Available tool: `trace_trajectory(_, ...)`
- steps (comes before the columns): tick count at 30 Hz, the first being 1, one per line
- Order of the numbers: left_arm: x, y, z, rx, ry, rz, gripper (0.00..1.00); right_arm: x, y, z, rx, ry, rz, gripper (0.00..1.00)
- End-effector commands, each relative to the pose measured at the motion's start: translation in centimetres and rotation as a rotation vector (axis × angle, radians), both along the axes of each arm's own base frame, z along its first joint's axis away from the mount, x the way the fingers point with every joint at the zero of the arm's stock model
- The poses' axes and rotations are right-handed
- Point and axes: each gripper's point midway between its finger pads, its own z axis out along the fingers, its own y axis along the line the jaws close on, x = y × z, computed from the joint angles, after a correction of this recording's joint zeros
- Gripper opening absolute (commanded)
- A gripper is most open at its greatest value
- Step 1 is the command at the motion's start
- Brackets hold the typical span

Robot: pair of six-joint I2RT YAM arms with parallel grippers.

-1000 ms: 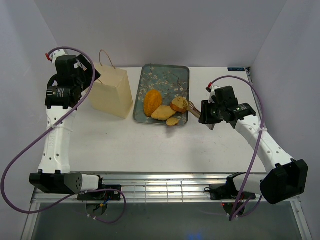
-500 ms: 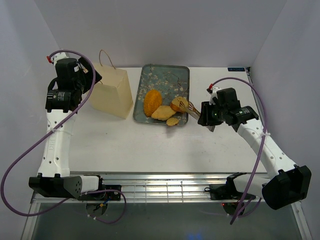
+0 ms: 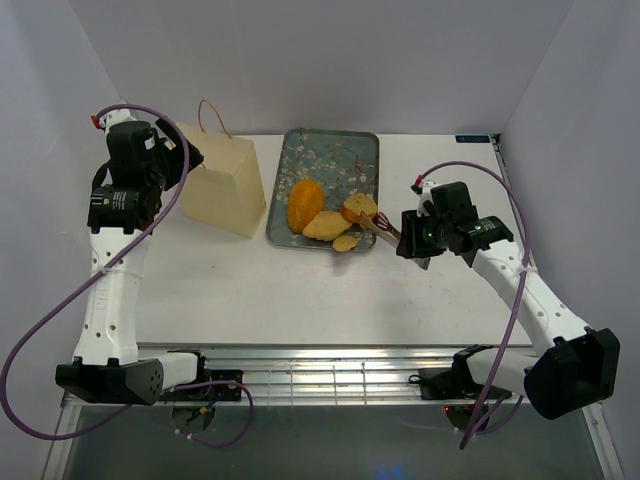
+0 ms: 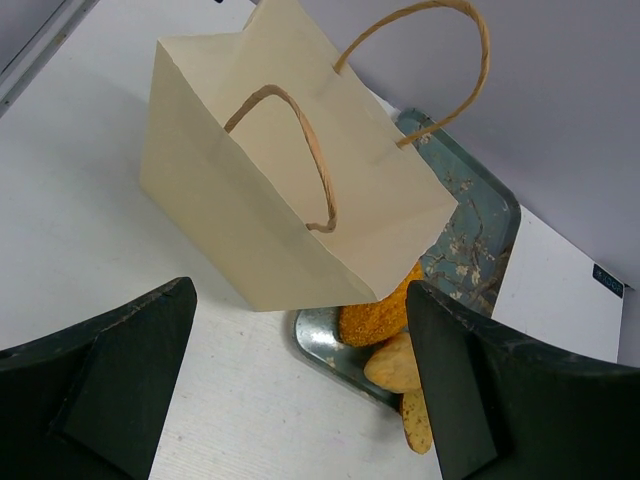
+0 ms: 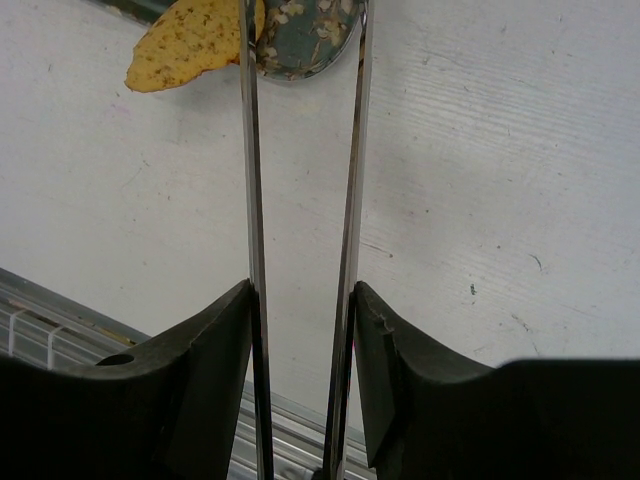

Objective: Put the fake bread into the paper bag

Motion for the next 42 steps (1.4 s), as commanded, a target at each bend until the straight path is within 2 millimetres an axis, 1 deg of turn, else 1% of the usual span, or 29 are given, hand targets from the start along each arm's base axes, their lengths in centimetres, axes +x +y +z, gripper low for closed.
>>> trace_trajectory(1,-0.6,0.0,1.7,0.004,-0.055,-0.016,0.96,0.8,0.6,0.3,0.01,-0.044,0.028,0.48)
trace_trajectory(9,-0.7,0.0,2.1,0.006,-0.064,-0.02,0.96,1.5,1.5,-0.2,0.041,-0.035,0.05,0.47)
trace_trajectory(14,-0.6,-0.1,1.9,0.007,-0.059,-0.022,0.96,2.0,2.1,-0.3,0.06,-0.035,0.057,0.47)
trace_trajectory(17,-0.6,-0.1,1.9,0.009,-0.057,-0.023,0.96,2.2,2.5,-0.6,0.071,-0.023,0.058,0.45)
trace_trajectory(20,-0.6,0.0,1.8,0.014,-0.055,-0.018,0.96,2.7,2.4,-0.6,0.068,-0.029,0.044,0.42)
trace_trajectory(21,-0.6,0.1,1.8,0.015,-0.055,-0.017,0.96,2.8,2.3,-0.6,0.063,-0.034,0.039,0.37)
trace_trajectory(23,-0.7,0.1,1.7,0.016,-0.054,-0.017,0.96,3.0,2.1,-0.5,0.055,-0.042,0.026,0.31)
trace_trajectory(24,-0.7,0.1,1.7,0.016,-0.053,-0.017,0.96,3.1,2.1,-0.5,0.054,-0.047,0.022,0.26)
trace_trajectory(26,-0.8,0.1,1.8,0.018,-0.056,-0.017,0.96,3.1,1.9,-0.5,0.049,-0.048,0.015,0.21)
trace_trajectory(27,-0.8,0.1,1.7,0.018,-0.056,-0.016,0.96,3.1,1.9,-0.5,0.048,-0.048,0.012,0.15)
trace_trajectory(29,-0.8,0.2,1.7,0.019,-0.056,-0.014,0.96,3.1,1.7,-0.1,0.044,-0.061,0.007,0.09)
trace_trajectory(30,-0.8,0.2,1.7,0.019,-0.056,-0.014,0.96,3.1,1.5,0.0,0.04,-0.065,0.002,0.08)
trace_trajectory(36,-0.8,0.2,1.3,0.018,-0.05,-0.013,0.96,3.3,1.0,2.3,0.028,-0.121,-0.011,0.08)
trace_trajectory(42,-0.9,0.2,1.3,0.015,-0.054,-0.012,0.95,3.6,1.7,5.7,0.069,-0.175,0.022,0.08)
